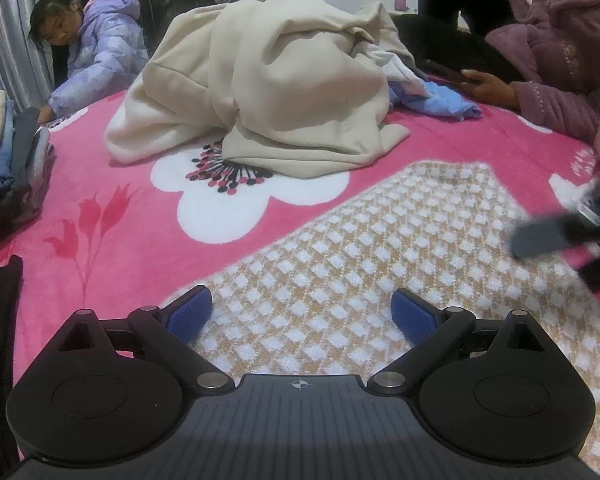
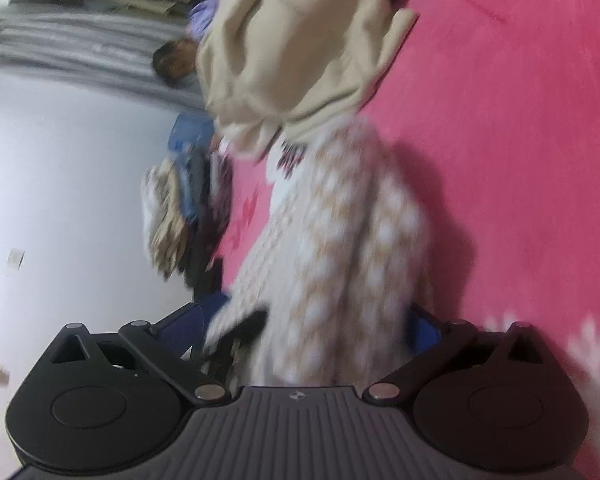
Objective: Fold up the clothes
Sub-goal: 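Grasp the folded jacket with the right gripper while the left gripper pinches its other end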
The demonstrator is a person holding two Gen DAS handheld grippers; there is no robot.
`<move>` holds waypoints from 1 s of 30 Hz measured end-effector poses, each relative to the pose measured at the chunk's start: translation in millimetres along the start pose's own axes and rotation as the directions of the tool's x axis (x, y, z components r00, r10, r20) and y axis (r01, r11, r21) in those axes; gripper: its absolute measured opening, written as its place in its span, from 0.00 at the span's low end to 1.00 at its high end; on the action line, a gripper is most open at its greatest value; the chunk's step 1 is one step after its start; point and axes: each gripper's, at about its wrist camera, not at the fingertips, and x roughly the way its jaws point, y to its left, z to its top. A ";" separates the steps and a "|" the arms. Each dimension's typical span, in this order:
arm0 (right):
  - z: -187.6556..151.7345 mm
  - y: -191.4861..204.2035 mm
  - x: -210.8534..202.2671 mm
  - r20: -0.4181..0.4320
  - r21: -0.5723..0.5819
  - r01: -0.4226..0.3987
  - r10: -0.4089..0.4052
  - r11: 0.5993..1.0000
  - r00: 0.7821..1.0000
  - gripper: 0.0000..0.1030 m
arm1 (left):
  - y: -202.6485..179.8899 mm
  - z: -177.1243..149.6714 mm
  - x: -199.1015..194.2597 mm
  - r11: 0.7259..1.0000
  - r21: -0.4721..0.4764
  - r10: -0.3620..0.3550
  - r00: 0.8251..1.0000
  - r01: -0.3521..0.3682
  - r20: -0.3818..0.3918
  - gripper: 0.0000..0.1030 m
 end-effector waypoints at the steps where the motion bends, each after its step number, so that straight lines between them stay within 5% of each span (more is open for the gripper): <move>1: -8.3 0.1 -4.7 -0.014 -0.002 -0.015 0.015 1.000 1.000 1.00 | 0.4 -0.4 -0.2 1.000 0.001 -0.002 1.000 0.002 0.003 0.95; 7: -18.2 -10.7 -9.6 -0.045 0.059 -0.071 0.074 0.996 0.996 1.00 | 11.5 -2.3 -6.5 0.998 -0.021 -0.054 0.998 0.055 0.028 0.95; 11: -14.7 -18.6 -9.9 -0.048 0.104 -0.100 0.106 0.990 0.993 0.98 | 55.9 -16.3 -40.1 0.968 -0.206 -0.140 0.989 0.146 0.042 0.95; 13: -15.1 -21.4 -9.8 -0.045 0.098 -0.111 0.116 0.989 0.992 0.98 | 89.4 -37.4 -53.8 0.905 -0.380 -0.196 0.980 0.191 0.025 0.95; 16: -12.4 -25.2 -8.1 -0.042 0.120 -0.130 0.136 0.984 0.990 1.00 | 131.2 -72.0 -49.8 0.762 -0.585 -0.340 0.941 0.278 0.004 0.95; 18: -10.6 -25.4 -6.3 -0.043 0.131 -0.131 0.138 0.983 0.990 1.00 | 147.6 -92.1 -34.1 0.632 -0.692 -0.464 0.886 0.349 0.023 0.97; 20: -10.2 -23.0 -5.2 -0.042 0.126 -0.122 0.128 0.985 0.991 1.00 | 152.6 -107.1 -12.9 0.493 -0.767 -0.583 0.810 0.411 0.060 0.97; 21: -10.2 -21.6 -4.8 -0.042 0.122 -0.116 0.122 0.986 0.992 1.00 | 152.4 -109.4 -6.7 0.470 -0.777 -0.594 0.802 0.418 0.073 0.98; 28: -8.9 -19.4 -4.4 -0.031 0.128 -0.102 0.107 0.987 0.994 1.00 | 130.3 -79.9 20.3 0.520 -0.712 -0.614 0.786 0.472 0.073 1.00; 30: -7.6 -21.9 -3.0 -0.026 0.144 -0.110 0.115 0.983 0.993 1.00 | 120.5 -73.1 22.8 0.564 -0.675 -0.612 0.790 0.475 0.044 1.00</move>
